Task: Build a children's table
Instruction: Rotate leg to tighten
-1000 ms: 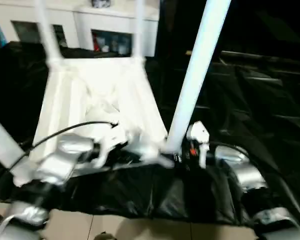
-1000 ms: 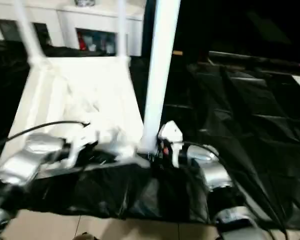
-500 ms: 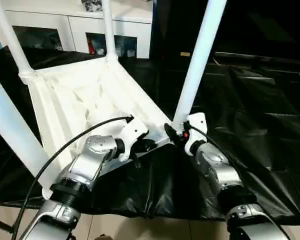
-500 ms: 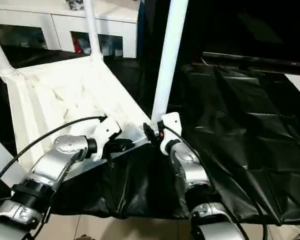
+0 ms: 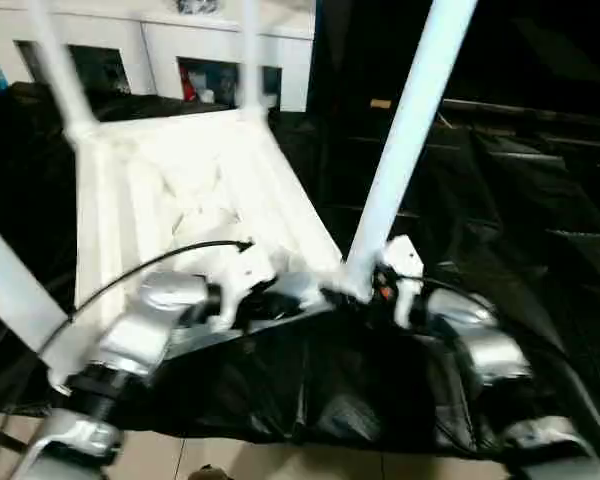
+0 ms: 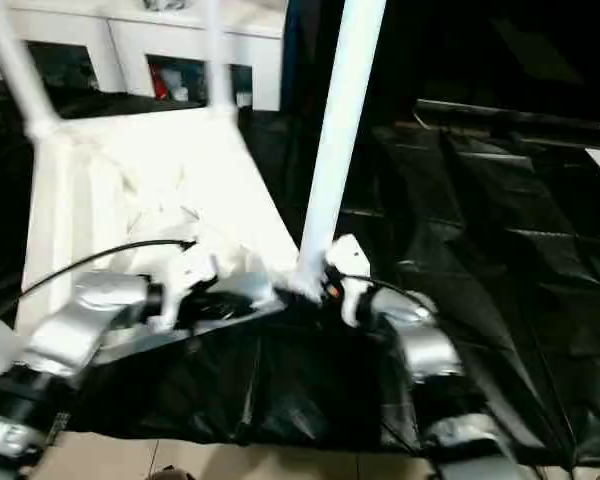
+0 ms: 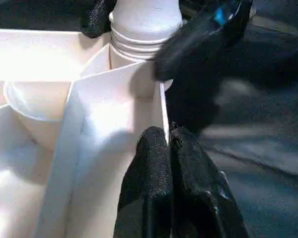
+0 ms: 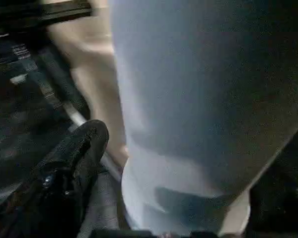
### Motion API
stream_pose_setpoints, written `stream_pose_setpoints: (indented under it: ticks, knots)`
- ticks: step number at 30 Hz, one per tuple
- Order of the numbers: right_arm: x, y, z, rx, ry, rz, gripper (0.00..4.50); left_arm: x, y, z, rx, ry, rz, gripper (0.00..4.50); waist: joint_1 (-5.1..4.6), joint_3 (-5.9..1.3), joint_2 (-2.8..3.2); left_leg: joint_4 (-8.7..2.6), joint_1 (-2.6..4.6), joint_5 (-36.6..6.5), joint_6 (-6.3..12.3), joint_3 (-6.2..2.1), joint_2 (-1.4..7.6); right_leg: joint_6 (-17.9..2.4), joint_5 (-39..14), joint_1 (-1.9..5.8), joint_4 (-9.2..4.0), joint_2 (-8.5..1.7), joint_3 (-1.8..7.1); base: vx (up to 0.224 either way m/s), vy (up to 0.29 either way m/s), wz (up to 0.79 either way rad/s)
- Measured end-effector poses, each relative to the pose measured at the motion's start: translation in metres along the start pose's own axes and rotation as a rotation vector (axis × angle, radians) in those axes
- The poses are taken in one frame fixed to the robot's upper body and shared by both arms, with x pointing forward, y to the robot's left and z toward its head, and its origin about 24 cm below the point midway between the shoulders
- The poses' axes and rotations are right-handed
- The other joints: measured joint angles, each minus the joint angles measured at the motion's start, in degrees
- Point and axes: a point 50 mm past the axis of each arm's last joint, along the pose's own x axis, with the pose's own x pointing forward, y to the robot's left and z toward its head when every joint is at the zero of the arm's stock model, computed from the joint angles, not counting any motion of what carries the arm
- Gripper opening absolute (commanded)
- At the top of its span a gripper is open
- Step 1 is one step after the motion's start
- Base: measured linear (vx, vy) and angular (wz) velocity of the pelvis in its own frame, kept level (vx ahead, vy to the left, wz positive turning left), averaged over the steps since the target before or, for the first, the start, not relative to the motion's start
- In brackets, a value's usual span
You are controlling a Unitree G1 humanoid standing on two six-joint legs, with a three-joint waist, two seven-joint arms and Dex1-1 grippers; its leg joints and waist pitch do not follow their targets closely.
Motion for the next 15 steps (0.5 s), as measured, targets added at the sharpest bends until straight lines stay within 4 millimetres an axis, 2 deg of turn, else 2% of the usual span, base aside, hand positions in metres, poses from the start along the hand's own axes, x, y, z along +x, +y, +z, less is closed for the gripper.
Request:
stream_pose_setpoints:
  ticks: [1,4,7,10,15]
  knots:
    - [-0.002,0.001,0.000,0.002,0.007,0.035,3.75,-0.003,0.000,-0.001,0.000,0.004,-0.019,0.00,0.19,0.05,-0.08,0.01,-0.01,0.0,0.00,0.00,0.01,0.0,0.0,0.00,0.00,0.00,-0.01,0.000,0.000,0.00]
    - [-0.005,0.004,0.001,-0.009,0.035,0.117,3.34,-0.008,-0.002,-0.002,0.005,0.017,-0.061,0.00,0.43,0.08,-0.13,0.02,-0.03,0.0,0.00,0.00,0.01,0.0,0.0,0.02,0.01,0.00,0.01,0.000,0.000,0.00]
    - [-0.006,0.006,0.001,-0.003,0.046,0.161,3.31,-0.011,-0.003,-0.004,0.004,0.023,-0.095,0.00,0.50,0.08,-0.13,0.02,-0.04,0.0,-0.01,0.00,0.01,0.0,0.0,0.03,0.02,-0.01,0.01,0.000,0.000,0.00]
    - [-0.005,0.008,0.001,0.007,0.043,0.193,2.99,-0.013,-0.004,-0.005,0.001,0.027,-0.117,0.00,0.52,0.08,-0.13,0.02,-0.04,0.0,-0.01,0.00,0.02,0.0,0.0,0.03,0.02,-0.01,0.00,0.000,0.000,0.00]
    - [-0.005,0.009,0.001,0.017,0.046,0.198,2.72,-0.014,-0.003,-0.005,-0.004,0.028,-0.126,0.00,0.53,0.10,-0.16,0.03,-0.05,0.0,-0.01,0.00,0.01,0.0,0.0,0.03,0.03,-0.01,0.01,0.000,0.000,0.00]
